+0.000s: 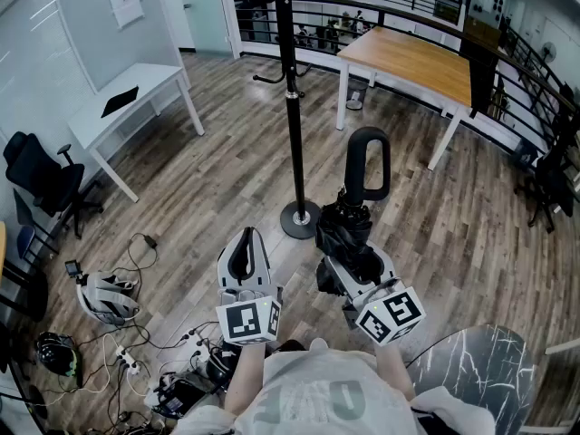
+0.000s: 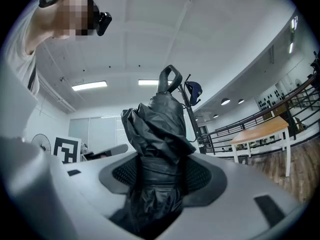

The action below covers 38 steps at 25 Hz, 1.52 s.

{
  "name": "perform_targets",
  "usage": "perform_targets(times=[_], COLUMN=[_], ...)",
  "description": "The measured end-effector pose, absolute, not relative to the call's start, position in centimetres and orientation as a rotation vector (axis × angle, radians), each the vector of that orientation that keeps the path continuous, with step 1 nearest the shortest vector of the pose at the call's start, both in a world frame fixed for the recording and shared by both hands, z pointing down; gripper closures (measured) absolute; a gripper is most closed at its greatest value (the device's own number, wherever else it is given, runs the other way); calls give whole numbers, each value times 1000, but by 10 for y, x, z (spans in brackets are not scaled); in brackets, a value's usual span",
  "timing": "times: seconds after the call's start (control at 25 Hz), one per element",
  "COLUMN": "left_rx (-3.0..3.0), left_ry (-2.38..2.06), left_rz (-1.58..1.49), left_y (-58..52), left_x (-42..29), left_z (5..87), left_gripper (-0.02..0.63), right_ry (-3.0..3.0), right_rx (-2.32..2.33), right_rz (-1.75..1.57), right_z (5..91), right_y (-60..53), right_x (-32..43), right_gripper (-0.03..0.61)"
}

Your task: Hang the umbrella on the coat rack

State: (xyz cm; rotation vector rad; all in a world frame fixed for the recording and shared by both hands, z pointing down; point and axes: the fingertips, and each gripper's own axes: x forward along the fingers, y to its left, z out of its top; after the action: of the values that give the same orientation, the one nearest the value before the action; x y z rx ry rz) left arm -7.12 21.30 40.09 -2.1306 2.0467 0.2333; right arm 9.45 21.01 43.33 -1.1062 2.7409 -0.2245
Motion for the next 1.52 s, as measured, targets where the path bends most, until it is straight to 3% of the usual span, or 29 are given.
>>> perform_targets(times=[0.6,1.08,1.52], left_rx=[-2149,-2194,-2228], left_ry=[2024,1978,2009], left_rz=[216,244,329], left_y=[217,213,137], left_x=[-74,-37,-61], left_z=[396,399,416], left_gripper=[574,574,574], right_ry=[2708,2684,2739], right_rx=[-1136,-1158,-1147], right_rz=[-222,-266,-294], right_z=[429,437,454], right_y=[215,217,160], right_x=[94,128,107], right_gripper=[311,310,310])
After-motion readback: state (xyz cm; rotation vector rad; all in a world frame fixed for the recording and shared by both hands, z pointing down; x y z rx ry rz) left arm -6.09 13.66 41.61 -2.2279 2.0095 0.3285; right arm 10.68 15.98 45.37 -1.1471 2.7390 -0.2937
